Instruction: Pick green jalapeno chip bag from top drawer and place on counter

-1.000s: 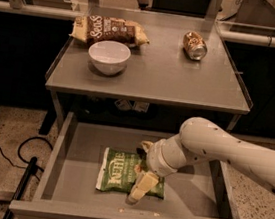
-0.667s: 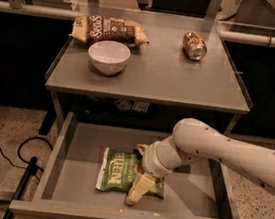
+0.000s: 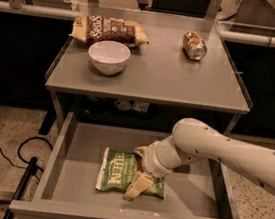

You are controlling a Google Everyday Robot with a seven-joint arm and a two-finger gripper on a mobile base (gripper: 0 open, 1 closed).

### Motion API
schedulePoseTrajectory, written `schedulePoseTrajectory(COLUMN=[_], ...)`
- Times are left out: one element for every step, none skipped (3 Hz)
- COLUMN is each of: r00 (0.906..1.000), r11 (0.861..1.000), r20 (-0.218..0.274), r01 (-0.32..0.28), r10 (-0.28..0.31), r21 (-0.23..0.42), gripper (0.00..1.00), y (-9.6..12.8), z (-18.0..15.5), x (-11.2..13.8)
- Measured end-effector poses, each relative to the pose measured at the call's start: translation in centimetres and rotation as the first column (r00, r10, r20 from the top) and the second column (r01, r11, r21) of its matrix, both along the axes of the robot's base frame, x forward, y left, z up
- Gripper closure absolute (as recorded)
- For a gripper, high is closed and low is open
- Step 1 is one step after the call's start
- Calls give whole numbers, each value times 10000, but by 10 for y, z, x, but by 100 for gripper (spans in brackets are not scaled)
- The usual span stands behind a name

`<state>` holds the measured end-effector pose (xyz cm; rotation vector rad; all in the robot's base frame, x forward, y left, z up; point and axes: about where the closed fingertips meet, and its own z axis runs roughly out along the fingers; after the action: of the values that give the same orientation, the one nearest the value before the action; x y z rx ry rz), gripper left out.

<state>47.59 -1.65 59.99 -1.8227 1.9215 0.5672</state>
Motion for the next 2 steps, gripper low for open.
schedulePoseTrajectory(r00=[10000,10000], r11=[10000,10000], r20=[-1,-1], r01=[-1,-1], r10=[1,1], r21=[0,0], gripper=[43,64], y=[0,0], z=[0,0], x=[0,0])
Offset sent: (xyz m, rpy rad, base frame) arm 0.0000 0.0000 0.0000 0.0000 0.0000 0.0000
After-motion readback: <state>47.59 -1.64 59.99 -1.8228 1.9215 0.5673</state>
